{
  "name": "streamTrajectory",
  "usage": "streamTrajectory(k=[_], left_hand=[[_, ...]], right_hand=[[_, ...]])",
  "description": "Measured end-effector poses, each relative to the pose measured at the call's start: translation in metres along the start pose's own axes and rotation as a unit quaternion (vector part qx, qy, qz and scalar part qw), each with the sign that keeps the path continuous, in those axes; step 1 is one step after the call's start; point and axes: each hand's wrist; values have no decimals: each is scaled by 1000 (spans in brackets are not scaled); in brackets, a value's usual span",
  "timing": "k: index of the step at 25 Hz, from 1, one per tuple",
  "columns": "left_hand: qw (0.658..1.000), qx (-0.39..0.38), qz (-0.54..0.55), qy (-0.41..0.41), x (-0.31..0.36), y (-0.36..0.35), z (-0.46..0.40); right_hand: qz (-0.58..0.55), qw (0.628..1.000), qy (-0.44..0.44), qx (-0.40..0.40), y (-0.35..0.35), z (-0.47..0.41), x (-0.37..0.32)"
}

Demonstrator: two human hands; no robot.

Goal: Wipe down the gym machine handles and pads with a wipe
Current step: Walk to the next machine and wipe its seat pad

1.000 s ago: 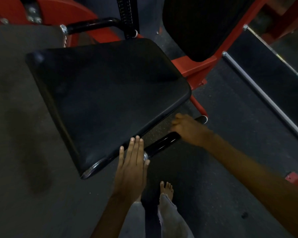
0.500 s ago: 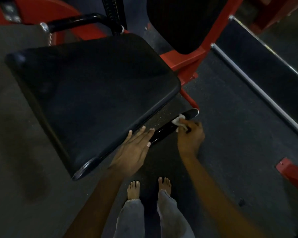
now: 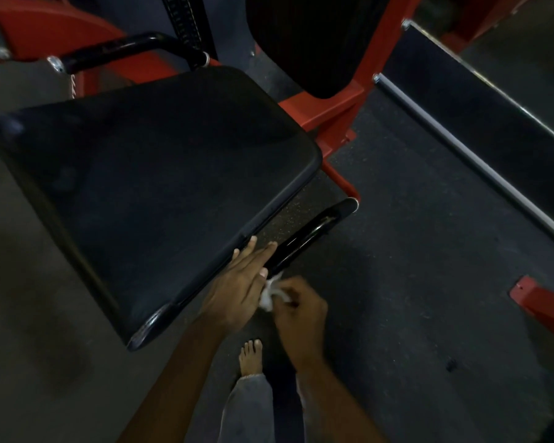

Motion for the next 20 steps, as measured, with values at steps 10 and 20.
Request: streamTrajectory(k=[10, 20], left_hand=[[997, 26, -64, -29, -7, -4, -2], [990, 16, -128, -56, -4, 2, 0]], right_hand=[[72, 978, -141, 134, 10, -67, -7], [-178, 929, -322, -49, -11, -17, -14]])
Point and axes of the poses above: each hand's wrist, its own z-axis away from the middle knuckle, its own y-axis out of the back of the hand, x = y × z, and after that the axes turned 10 degrees about y, right-handed
